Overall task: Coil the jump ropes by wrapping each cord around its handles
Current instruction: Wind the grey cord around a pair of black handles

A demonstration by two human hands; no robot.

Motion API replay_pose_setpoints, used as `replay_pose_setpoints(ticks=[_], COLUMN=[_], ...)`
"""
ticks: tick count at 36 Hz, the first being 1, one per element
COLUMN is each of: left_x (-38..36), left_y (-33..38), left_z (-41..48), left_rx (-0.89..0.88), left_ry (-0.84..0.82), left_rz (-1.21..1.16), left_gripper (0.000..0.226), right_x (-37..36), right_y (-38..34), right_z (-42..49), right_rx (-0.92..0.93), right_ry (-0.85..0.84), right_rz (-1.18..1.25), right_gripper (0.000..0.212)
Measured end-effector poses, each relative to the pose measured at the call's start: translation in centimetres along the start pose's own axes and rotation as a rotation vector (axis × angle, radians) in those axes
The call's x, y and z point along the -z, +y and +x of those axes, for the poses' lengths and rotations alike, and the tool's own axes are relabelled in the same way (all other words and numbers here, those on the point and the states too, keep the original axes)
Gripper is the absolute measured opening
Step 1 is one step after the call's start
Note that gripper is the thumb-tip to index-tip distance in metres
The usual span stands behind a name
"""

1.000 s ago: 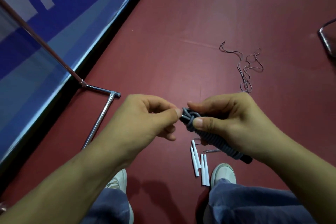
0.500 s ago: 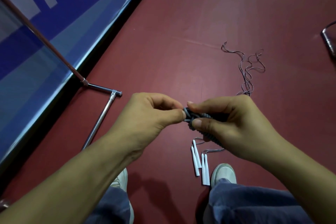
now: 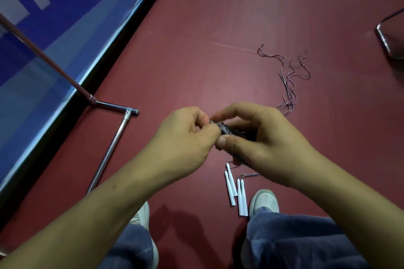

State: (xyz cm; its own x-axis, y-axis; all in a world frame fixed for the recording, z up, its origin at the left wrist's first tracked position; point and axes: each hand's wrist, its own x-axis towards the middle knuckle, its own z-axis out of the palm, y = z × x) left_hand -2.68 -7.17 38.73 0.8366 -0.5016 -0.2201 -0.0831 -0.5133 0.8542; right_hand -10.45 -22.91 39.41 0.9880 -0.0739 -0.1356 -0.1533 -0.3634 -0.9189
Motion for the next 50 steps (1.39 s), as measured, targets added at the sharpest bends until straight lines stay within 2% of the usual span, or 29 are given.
replay_pose_setpoints(ticks=[3,6,11,17,19,22,26,29,32,36,38,41,45,50], left_x=[-0.4,-0.8,-0.8,-0.6,-0.2,0.8,2.7,3.5,3.4,3.2,3.0,2.8,3.0,2.8], left_y=[0.2,0.3,0.4,0.5,0.4,0.0,-0.4,-0.5,-0.6,-0.9,-0.9,-0.7,-1.2,-1.3], left_z=[0.0,-0.2,-0.8,-1.4,-1.5,-1.3,-0.8,-1.0,-0.9,-0.7,-0.7,-0.9,-1.0,-0.9], left_rx=[-0.009,-0.018,-0.006,-0.006,-0.056,-0.182,-0.147,-0.158,-0.174,-0.105,-0.150,-0.289,-0.439,-0.579], left_ry=[0.008,0.053,0.150,0.205,0.208,0.152,0.020,-0.015,0.027,-0.054,-0.027,0.103,0.220,0.260], left_rz=[0.194,0.273,0.402,0.447,0.448,0.449,0.114,-0.069,-0.092,-0.197,-0.080,0.169,0.296,0.331], left_gripper=[0.014,0.015,0.017,0.021,0.020,0.017,0.009,0.008,0.010,0.017,0.014,0.016,0.007,0.005], right_x=[-0.3,-0.8,-1.6,-1.9,-1.9,-1.6,-1.2,-1.1,-1.2,-1.2,-1.4,-1.7,-1.8,-1.9], right_y=[0.6,0.4,-0.1,-0.3,-0.1,0.2,0.0,-0.3,-0.4,-0.6,-0.5,-0.2,-0.3,-0.6], right_z=[-0.2,-0.3,0.1,0.1,0.2,0.4,0.2,0.5,0.6,0.6,0.4,0.1,0.2,0.2], right_rx=[0.104,0.165,0.122,0.115,0.121,0.123,0.114,0.121,0.092,0.093,0.097,0.072,0.057,0.058], right_ry=[-0.012,0.025,0.039,0.043,0.053,0.057,0.014,0.043,0.033,-0.003,0.005,0.032,0.021,0.050], right_rz=[-0.190,-0.319,-0.452,-0.532,-0.503,-0.332,-0.048,-0.022,-0.011,-0.012,-0.037,0.031,0.083,0.162], right_gripper=[0.044,0.040,0.036,0.036,0.038,0.026,0.021,0.022,0.022,0.026,0.029,0.026,0.026,0.022])
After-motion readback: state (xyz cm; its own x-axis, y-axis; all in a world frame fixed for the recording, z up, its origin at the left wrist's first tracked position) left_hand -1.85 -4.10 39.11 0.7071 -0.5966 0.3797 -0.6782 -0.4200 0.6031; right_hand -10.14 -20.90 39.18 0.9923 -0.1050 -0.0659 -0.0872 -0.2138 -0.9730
